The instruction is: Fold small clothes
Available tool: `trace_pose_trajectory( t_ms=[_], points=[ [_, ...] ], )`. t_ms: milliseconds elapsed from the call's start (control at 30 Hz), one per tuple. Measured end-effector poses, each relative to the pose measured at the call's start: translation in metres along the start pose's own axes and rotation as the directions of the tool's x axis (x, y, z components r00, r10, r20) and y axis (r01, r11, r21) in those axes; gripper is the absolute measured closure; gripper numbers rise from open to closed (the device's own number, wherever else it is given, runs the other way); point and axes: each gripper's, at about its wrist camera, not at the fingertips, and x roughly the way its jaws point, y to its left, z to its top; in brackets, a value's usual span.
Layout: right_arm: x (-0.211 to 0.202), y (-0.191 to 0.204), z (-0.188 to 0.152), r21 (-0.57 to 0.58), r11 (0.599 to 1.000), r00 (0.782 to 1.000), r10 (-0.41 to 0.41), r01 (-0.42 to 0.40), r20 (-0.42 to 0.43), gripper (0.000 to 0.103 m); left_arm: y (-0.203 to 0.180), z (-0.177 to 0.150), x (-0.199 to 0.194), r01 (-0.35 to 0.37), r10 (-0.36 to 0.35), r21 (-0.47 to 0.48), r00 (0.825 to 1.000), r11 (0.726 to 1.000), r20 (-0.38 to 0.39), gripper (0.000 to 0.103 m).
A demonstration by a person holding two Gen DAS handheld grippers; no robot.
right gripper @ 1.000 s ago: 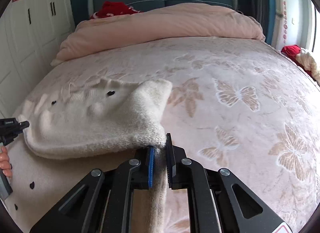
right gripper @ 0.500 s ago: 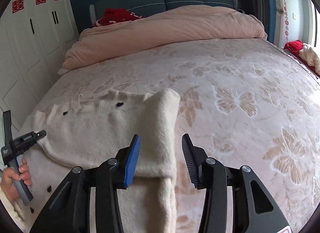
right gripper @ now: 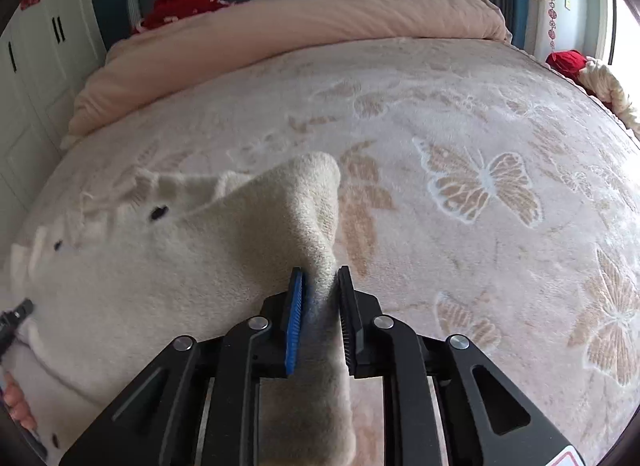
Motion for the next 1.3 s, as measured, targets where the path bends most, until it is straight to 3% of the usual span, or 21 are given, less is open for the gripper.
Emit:
trace_pose_trajectory(
  t_ms=[67, 100, 167, 200, 333, 467, 567, 667, 700, 733, 767, 833, 867, 933, 1067, 1200, 1300],
  points=[
    [-0.036, 0.005, -0.007, -0.01, 0.999, 0.998, 0.035, -0.035, 0.054, 0.083, 0.009, -0.003, -0.022, 0.007, -0.008, 0.01, 1.0, 1.0, 0.02, 0.056],
    [-0.05, 0.008, -0.015, -0.033, 0.999, 0.998, 0.034, -0.032, 0.062, 0.081, 0.017, -0.007, -0.035, -0.003, 0.003, 0.014, 1.0, 1.0, 0.028, 0.046],
    [-0.069, 0.01, -0.043, -0.078, 0.997, 0.999, 0.009, -0.006, 0.036, 0.065, 0.036, -0.016, -0.054, -0.026, 0.026, 0.02, 0.999, 0.999, 0.025, 0.041],
    [-0.076, 0.009, -0.058, -0.088, 0.996, 1.0, -0.003, 0.004, 0.014, 0.064, 0.048, -0.023, -0.063, -0.054, 0.053, 0.024, 0.999, 0.998, 0.007, 0.037],
    [-0.117, -0.004, -0.13, -0.101, 0.995, 0.995, -0.009, -0.001, -0.096, 0.054, 0.099, -0.06, -0.107, -0.084, 0.082, -0.034, 0.995, 0.996, -0.062, 0.034],
    [-0.152, -0.007, -0.201, -0.076, 0.995, 0.971, 0.045, -0.065, -0.236, 0.053, 0.133, -0.112, -0.153, -0.087, 0.075, -0.084, 0.989, 0.993, -0.131, 0.025],
    [-0.175, 0.0, -0.233, -0.097, 0.99, 0.969, 0.073, -0.099, -0.237, 0.047, 0.14, -0.149, -0.175, -0.052, 0.029, -0.119, 0.982, 0.991, -0.186, 0.016],
    [-0.18, 0.01, -0.246, -0.114, 0.987, 0.971, 0.082, -0.11, -0.226, 0.047, 0.132, -0.17, -0.188, -0.044, 0.03, -0.092, 0.988, 0.995, -0.152, 0.015],
    [-0.178, 0.012, -0.247, -0.119, 0.986, 0.971, 0.086, -0.115, -0.224, 0.05, 0.128, -0.173, -0.188, -0.052, 0.041, -0.072, 0.988, 0.996, -0.148, 0.017],
    [-0.175, 0.013, -0.248, -0.12, 0.985, 0.972, 0.096, -0.124, -0.216, 0.064, 0.121, -0.175, -0.187, -0.076, 0.068, -0.053, 0.988, 0.996, -0.139, 0.026],
    [-0.171, 0.015, -0.246, -0.123, 0.983, 0.97, 0.111, -0.139, -0.217, 0.092, 0.118, -0.175, -0.186, -0.106, 0.099, -0.045, 0.986, 0.993, -0.138, 0.037],
    [-0.172, 0.012, -0.242, -0.103, 0.982, 0.964, 0.129, -0.156, -0.231, 0.094, 0.118, -0.171, -0.188, -0.108, 0.097, -0.065, 0.984, 0.992, -0.146, 0.081],
    [-0.179, 0.01, -0.237, -0.118, 0.983, 0.971, 0.111, -0.138, -0.21, 0.095, 0.12, -0.168, -0.19, -0.068, 0.051, -0.096, 0.985, 0.993, -0.166, 0.086],
    [-0.202, -0.004, -0.225, -0.148, 0.984, 0.984, 0.076, -0.1, -0.161, 0.096, 0.122, -0.166, -0.201, -0.023, -0.002, -0.131, 0.982, 0.991, -0.19, 0.09],
    [-0.234, -0.05, -0.222, -0.13, 0.991, 0.99, 0.016, -0.034, -0.137, 0.096, 0.115, -0.183, -0.22, -0.006, -0.011, -0.073, 0.973, 0.997, -0.23, 0.096],
    [-0.232, -0.069, -0.254, -0.165, 0.986, 0.977, -0.026, -0.009, -0.21, 0.096, 0.118, -0.216, -0.219, -0.027, 0.014, -0.042, 0.96, 0.999, -0.28, 0.095],
    [-0.22, -0.064, -0.275, -0.183, 0.983, 0.973, -0.035, -0.007, -0.229, 0.096, 0.114, -0.218, -0.225, -0.03, 0.021, -0.038, 0.972, 0.999, -0.232, 0.092]
  ],
)
